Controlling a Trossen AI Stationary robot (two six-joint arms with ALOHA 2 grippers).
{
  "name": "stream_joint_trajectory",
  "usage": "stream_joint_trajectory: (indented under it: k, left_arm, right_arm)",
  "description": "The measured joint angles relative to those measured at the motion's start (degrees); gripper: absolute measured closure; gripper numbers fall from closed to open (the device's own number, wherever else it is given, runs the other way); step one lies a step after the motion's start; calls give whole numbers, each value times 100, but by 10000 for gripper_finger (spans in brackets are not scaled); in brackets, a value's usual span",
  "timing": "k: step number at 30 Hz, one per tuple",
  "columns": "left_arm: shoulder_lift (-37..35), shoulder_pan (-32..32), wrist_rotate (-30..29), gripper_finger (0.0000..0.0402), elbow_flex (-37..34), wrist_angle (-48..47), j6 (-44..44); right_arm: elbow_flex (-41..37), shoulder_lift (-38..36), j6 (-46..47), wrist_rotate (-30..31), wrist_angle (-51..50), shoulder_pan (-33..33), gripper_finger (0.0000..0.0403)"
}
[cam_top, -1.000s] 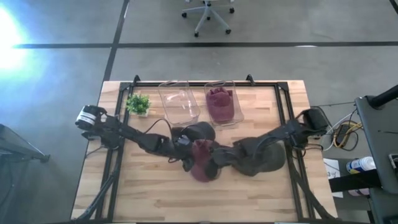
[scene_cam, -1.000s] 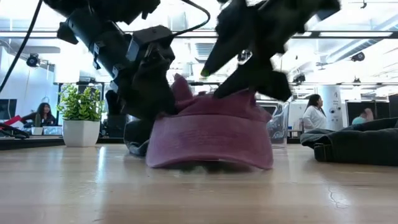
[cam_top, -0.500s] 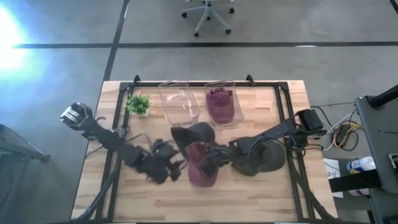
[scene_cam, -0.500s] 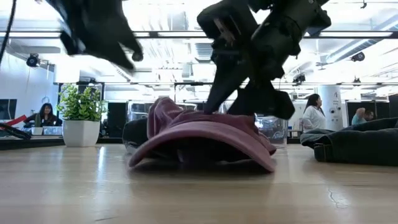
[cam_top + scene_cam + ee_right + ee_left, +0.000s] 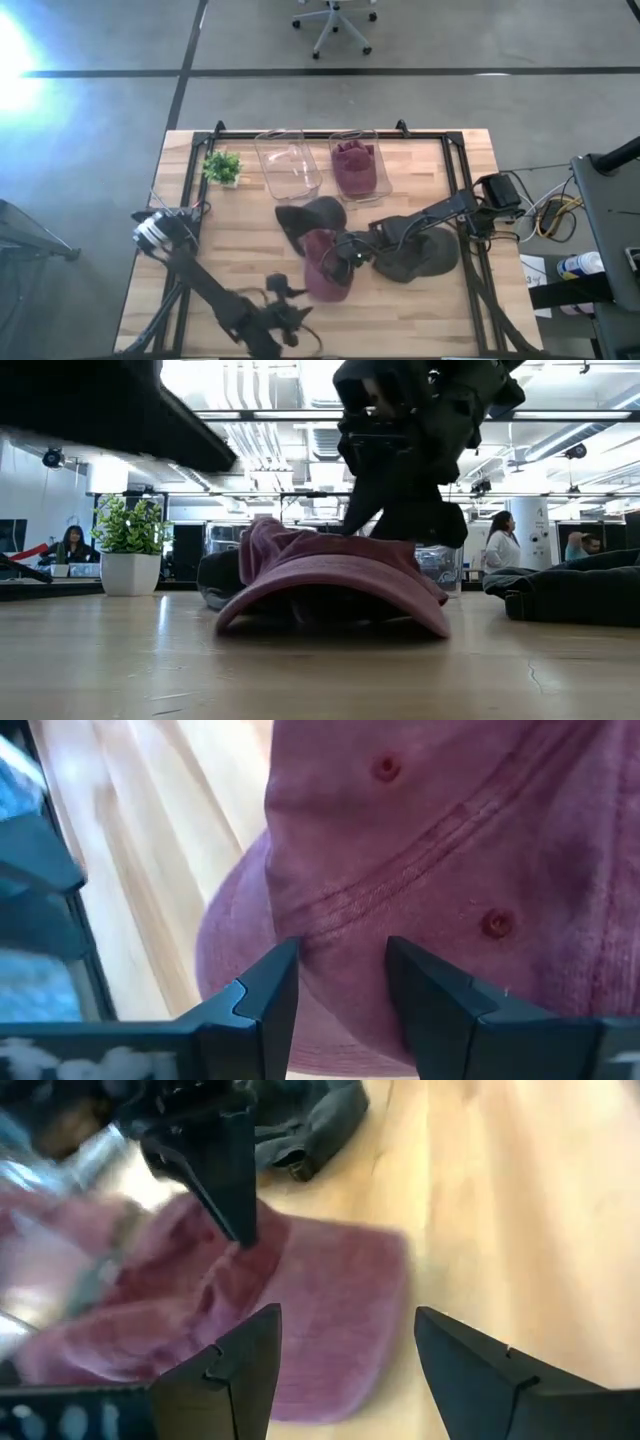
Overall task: Pick & Place hat
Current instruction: Put the red cap into the right transparent bin
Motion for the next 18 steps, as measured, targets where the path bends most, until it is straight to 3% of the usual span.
stream_joint_trajectory:
  k: [4, 9, 13, 18]
  left_arm:
    - [946, 119, -566, 179, 1200, -1363, -80]
    - [1666, 263, -124, 179, 2248, -2023, -495]
    - [1935, 316, -208, 179, 2598, -2164, -389]
    - [1953, 443, -263, 179, 2566, -2871, -1185]
  right_arm:
    - [-4, -47, -259, -70, -321, 8, 252]
    - [-4, -162, -521, -145, -381, 18, 252]
    - [-11, -229, -541, -220, -367, 21, 252]
    - [-11, -239, -536, -527, -321, 103, 252]
